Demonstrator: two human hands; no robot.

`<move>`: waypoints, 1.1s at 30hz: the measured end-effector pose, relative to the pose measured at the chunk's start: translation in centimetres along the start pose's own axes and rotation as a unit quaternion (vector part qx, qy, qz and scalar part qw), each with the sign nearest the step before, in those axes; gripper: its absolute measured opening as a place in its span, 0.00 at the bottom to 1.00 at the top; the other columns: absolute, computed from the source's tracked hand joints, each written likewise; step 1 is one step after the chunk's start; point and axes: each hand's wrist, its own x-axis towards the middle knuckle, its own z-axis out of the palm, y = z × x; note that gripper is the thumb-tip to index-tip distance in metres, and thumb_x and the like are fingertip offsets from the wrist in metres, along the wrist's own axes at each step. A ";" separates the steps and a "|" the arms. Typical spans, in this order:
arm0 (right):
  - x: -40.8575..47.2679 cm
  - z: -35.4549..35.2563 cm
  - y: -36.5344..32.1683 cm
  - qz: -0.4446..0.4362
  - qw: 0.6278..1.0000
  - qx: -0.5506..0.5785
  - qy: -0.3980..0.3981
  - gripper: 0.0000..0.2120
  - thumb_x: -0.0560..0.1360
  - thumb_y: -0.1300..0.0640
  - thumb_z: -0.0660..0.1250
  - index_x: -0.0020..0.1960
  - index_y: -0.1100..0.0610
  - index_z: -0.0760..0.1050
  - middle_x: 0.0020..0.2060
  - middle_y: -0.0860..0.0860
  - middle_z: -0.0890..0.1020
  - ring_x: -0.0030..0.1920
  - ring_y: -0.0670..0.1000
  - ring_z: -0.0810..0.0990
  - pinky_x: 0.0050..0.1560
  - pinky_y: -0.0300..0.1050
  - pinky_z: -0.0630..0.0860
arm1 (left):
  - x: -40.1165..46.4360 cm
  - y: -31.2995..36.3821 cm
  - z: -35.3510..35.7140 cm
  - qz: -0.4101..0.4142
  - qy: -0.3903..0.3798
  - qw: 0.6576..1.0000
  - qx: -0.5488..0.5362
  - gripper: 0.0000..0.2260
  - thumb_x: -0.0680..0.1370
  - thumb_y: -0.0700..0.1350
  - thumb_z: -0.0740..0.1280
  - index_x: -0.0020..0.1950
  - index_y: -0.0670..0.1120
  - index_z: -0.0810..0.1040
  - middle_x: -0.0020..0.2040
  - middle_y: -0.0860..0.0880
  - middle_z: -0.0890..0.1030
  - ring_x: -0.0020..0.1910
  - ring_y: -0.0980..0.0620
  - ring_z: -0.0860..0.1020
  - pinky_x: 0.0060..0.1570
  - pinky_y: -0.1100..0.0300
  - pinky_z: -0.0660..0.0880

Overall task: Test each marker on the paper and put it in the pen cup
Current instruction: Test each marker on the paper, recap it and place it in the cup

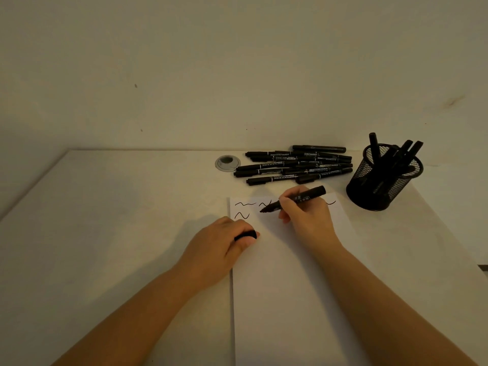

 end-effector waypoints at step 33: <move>-1.4 -0.6 -1.1 0.025 0.968 0.220 -0.119 0.16 0.76 0.62 0.59 0.35 0.52 0.79 0.24 0.52 0.77 0.25 0.48 0.72 0.25 0.37 0.69 | 0.5 -0.6 0.5 -0.050 0.063 0.987 -0.137 0.07 0.76 0.49 0.65 0.41 0.62 0.73 0.39 0.67 0.80 0.32 0.64 0.74 0.34 0.72 0.68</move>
